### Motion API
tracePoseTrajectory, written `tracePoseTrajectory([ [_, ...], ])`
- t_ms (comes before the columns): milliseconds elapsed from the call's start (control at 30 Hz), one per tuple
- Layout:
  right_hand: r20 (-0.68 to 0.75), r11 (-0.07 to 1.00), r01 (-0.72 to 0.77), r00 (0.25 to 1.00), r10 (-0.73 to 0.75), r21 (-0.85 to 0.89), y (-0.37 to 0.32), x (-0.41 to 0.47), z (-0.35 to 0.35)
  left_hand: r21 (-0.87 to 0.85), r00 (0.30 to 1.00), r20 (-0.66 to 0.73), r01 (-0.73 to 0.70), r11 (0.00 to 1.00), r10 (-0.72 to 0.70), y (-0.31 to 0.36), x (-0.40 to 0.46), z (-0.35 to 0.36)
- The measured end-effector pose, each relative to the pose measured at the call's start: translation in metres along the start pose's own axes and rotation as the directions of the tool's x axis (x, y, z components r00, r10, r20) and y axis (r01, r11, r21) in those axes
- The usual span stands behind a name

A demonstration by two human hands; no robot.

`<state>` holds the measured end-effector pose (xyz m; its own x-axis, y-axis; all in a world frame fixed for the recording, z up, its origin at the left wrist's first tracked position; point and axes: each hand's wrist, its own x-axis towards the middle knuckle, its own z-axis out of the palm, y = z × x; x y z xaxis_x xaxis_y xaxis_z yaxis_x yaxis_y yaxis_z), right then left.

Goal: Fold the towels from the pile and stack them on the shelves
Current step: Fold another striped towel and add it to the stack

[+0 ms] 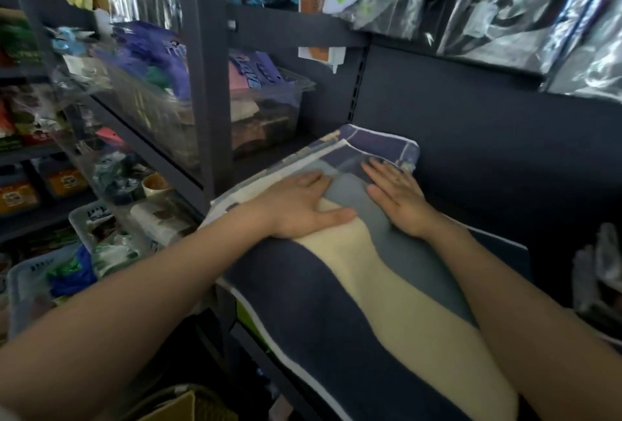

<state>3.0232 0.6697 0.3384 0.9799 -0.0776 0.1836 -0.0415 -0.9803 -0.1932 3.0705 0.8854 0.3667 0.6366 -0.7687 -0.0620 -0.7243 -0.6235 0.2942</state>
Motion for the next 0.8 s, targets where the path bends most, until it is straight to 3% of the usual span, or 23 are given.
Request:
tracePoseTrajectory([
  [100, 0.006, 0.993, -0.122, 0.993, 0.122, -0.003, 0.029, -0.017, 0.002, 0.008, 1.0, -0.01, 0.013, 1.0, -0.013, -0.001, -0.005, 0.0],
  [233, 0.138, 0.902, -0.351, 0.909, 0.393, -0.251, 0.065, -0.04, -0.017, 0.037, 0.999, 0.014, 0.049, 0.998, -0.05, 0.003, -0.008, -0.002],
  [333, 0.044, 0.88, -0.404, 0.903, 0.426, -0.249, 0.064, -0.062, -0.047, 0.093, 0.996, -0.081, 0.03, 0.995, -0.023, 0.016, -0.006, -0.008],
  [400, -0.045, 0.921, -0.371, 0.929, 0.368, -0.118, 0.04, -0.079, -0.059, 0.208, 0.958, -0.194, -0.169, 0.963, 0.21, 0.035, -0.011, -0.001],
  [467, -0.033, 0.967, -0.253, 0.967, 0.252, -0.021, 0.007, -0.097, -0.056, 0.313, 0.81, -0.231, -0.463, 0.829, 0.539, 0.061, -0.02, 0.013],
  [533, 0.064, 0.992, -0.121, 0.99, 0.123, -0.033, -0.02, -0.117, -0.039, 0.399, 0.674, -0.193, -0.61, 0.685, 0.713, 0.083, -0.03, 0.034],
  [600, 0.145, 0.991, -0.117, 0.981, 0.126, -0.072, -0.029, -0.135, -0.022, 0.388, 0.758, -0.014, -0.597, 0.703, 0.652, 0.096, -0.044, 0.051],
  [667, 0.202, 0.973, -0.21, 0.953, 0.227, -0.1, -0.021, -0.149, -0.017, 0.398, 0.876, 0.113, -0.472, 0.787, 0.468, 0.091, -0.049, 0.064],
  [800, 0.215, 0.889, -0.391, 0.871, 0.441, -0.24, 0.012, -0.16, -0.026, 0.369, 0.918, 0.144, -0.396, 0.841, 0.369, 0.085, -0.052, 0.068],
])
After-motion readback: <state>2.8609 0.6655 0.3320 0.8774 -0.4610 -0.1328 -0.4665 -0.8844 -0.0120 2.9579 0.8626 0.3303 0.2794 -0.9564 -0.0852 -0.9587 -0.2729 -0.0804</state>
